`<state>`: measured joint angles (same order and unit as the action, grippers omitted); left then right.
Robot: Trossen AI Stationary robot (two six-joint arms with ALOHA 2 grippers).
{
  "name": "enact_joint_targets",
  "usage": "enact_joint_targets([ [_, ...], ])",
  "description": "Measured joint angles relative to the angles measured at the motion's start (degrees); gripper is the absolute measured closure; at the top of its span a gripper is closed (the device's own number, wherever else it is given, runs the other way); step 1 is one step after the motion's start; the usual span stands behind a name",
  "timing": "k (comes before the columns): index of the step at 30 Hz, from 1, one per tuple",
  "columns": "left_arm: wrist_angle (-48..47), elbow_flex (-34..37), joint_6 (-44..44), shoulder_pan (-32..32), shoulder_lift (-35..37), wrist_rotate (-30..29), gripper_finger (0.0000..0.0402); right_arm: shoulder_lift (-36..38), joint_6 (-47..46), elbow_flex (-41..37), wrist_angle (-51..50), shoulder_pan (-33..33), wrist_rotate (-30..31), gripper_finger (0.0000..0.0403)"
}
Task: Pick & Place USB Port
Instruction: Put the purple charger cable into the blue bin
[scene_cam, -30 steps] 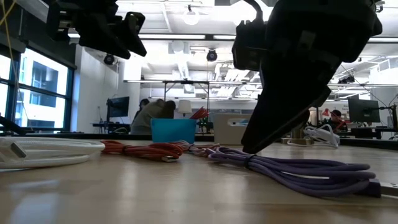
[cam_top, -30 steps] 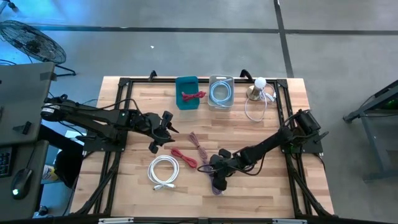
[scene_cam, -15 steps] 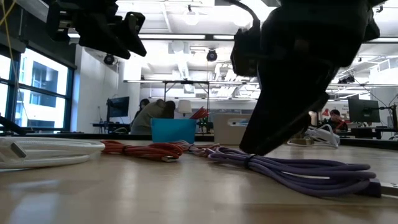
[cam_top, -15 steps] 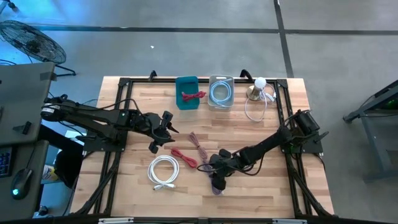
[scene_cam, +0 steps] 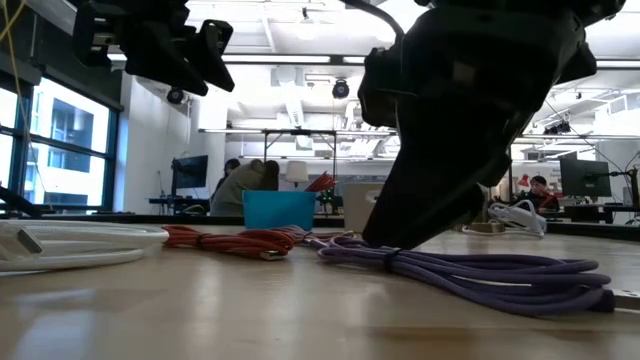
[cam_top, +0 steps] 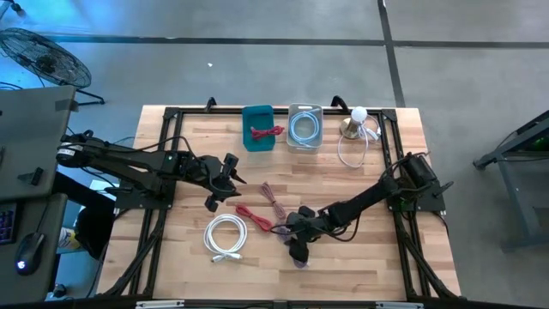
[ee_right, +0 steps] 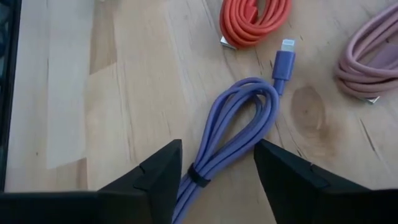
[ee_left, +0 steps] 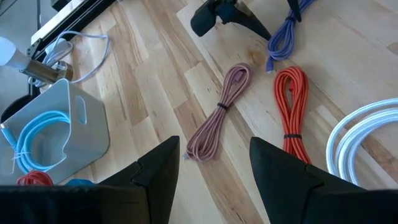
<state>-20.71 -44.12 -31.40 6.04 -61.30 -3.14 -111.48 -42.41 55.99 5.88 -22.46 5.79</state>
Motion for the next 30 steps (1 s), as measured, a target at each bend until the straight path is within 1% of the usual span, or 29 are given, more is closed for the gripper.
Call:
enact_joint_targets([
  [4,0.0,0.0,0.0,0.0,0.0,0.0,0.0212,0.0,0.0,0.0,-0.2,0.0,0.2,0.0233],
  [7,0.0,0.0,0.0,0.0,0.0,0.0,0.0212,-0.1,0.4,-0.1,-0.5,0.0,0.4,0.0267],
  [10,0.0,0.0,0.2,0.0,0.0,0.0,0.0212,-0.2,1.2,-0.1,-0.7,0.0,0.6,0.0315],
  [13,0.0,0.0,0.2,0.0,0.0,0.1,0.0212,-0.3,1.6,-0.1,-0.7,0.0,-0.2,0.0377],
  [14,0.0,0.0,0.2,0.0,0.0,0.1,0.0212,-0.3,2.2,-0.1,-0.9,0.0,-0.2,0.0388],
  [20,0.0,0.0,0.2,0.0,0.0,0.2,0.0212,-0.3,2.2,-0.1,-1.6,0.0,0.1,0.0398],
  [25,0.1,0.0,0.2,0.0,0.0,1.5,0.0212,-0.3,2.8,-0.2,-1.0,-0.2,1.7,0.04],
  [30,0.2,0.0,0.7,0.0,0.0,1.6,0.0212,0.1,5.4,-0.3,0.5,-0.3,3.7,0.0402],
])
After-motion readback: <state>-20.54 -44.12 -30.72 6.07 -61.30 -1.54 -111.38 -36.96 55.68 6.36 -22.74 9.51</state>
